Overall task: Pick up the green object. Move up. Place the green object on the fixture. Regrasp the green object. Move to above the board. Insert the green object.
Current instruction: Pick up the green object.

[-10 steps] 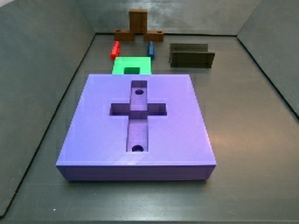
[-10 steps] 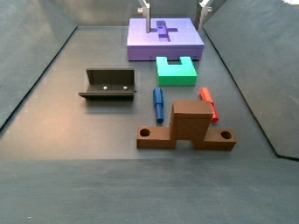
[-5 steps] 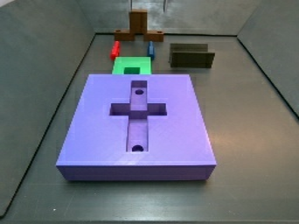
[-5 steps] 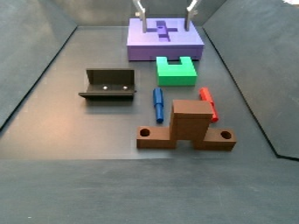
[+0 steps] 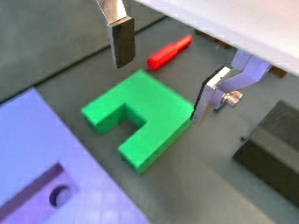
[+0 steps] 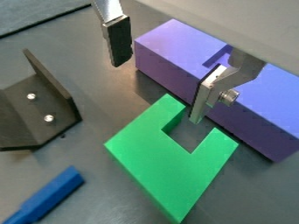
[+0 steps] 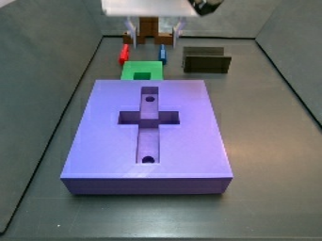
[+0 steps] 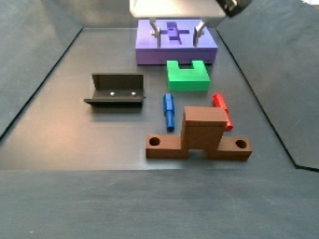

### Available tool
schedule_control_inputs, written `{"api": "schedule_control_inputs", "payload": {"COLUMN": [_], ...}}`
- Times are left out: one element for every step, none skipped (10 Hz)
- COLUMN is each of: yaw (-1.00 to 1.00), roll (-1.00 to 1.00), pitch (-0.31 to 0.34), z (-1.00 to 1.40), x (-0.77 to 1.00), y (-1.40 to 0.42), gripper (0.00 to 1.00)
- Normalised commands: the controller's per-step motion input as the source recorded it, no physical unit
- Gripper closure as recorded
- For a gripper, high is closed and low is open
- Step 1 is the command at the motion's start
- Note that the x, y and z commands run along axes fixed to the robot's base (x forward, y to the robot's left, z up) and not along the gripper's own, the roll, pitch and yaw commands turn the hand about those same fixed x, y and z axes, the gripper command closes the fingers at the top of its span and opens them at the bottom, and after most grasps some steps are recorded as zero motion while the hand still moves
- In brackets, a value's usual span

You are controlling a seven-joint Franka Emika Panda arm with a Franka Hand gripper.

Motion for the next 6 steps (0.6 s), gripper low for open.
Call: {"api": "schedule_control_inputs", "payload": {"yaw": [0.21, 0.19, 0.05, 0.0, -0.12, -0.1], "roll": [0.25, 0.2, 0.18, 0.11, 0.02, 0.0], "pitch": [-0.171, -0.093, -0.057, 0.0, 0.014, 0.001], "z": [-0.39, -0.4, -0.39, -0.41, -0.42, -0.45], "x": [-0.09, 0.0, 0.07, 0.41, 0.53, 0.41], "y": [-0.28, -0.27, -0.36, -0.3, -0.09, 0.0], "gripper": [0.0, 0.0, 0.0, 0.0, 0.0, 0.0]}}
